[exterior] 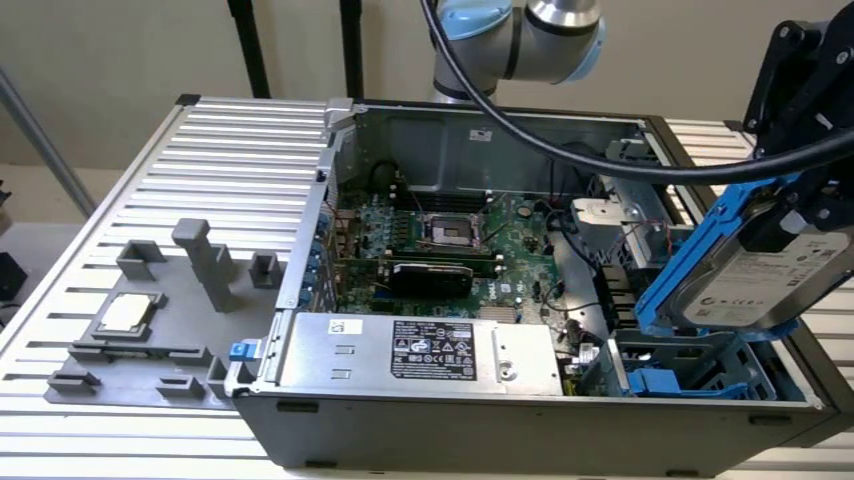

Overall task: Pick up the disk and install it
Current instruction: 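Pick up the disk, then insert the disk into the insertion slot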

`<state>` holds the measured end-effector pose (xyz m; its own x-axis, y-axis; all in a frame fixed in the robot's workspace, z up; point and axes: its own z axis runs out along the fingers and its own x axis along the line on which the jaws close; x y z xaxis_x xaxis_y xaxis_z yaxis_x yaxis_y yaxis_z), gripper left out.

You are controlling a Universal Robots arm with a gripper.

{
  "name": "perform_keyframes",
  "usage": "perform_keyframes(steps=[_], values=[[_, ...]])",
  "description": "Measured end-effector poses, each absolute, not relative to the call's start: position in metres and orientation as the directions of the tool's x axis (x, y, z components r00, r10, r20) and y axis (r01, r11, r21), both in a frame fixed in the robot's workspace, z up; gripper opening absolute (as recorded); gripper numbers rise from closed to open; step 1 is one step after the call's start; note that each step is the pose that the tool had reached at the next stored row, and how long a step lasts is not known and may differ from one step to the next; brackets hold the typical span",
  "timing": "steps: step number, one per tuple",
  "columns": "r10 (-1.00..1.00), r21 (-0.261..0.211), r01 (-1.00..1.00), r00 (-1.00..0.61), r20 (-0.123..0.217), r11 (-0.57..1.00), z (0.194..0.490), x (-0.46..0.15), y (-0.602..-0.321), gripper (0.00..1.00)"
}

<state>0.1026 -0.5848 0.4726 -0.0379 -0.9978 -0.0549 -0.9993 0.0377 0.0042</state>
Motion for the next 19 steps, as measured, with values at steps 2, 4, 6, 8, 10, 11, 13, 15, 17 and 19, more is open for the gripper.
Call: perform_keyframes(steps=[2,4,6,8,10,11,13,15,17,19], values=[[-0.998,0.004,-0.999,-0.038,-0.055,0.038,0.4726,0.1027,-0.5848,0.33],[-0.998,0.004,-0.999,-0.038,-0.055,0.038,0.4727,0.1027,-0.5848,0.33],[-0.998,0.004,-0.999,-0.038,-0.055,0.038,0.4726,0.1028,-0.5849,0.33],[-0.998,0.004,-0.999,-0.038,-0.055,0.038,0.4726,0.1027,-0.5849,0.33],[-0.998,0.004,-0.999,-0.038,-0.055,0.038,0.4726,0.1027,-0.5849,0.33],[-0.998,0.004,-0.999,-0.038,-0.055,0.038,0.4726,0.1028,-0.5849,0.33],[-0.998,0.004,-0.999,-0.038,-0.055,0.038,0.4726,0.1027,-0.5849,0.33],[-0.998,0.004,-0.999,-0.038,-0.055,0.038,0.4726,0.1028,-0.5849,0.33],[-0.998,0.004,-0.999,-0.038,-0.055,0.038,0.4726,0.1027,-0.5849,0.33],[-0.998,0.004,-0.999,-0.038,-0.055,0.038,0.4726,0.1028,-0.5849,0.33]])
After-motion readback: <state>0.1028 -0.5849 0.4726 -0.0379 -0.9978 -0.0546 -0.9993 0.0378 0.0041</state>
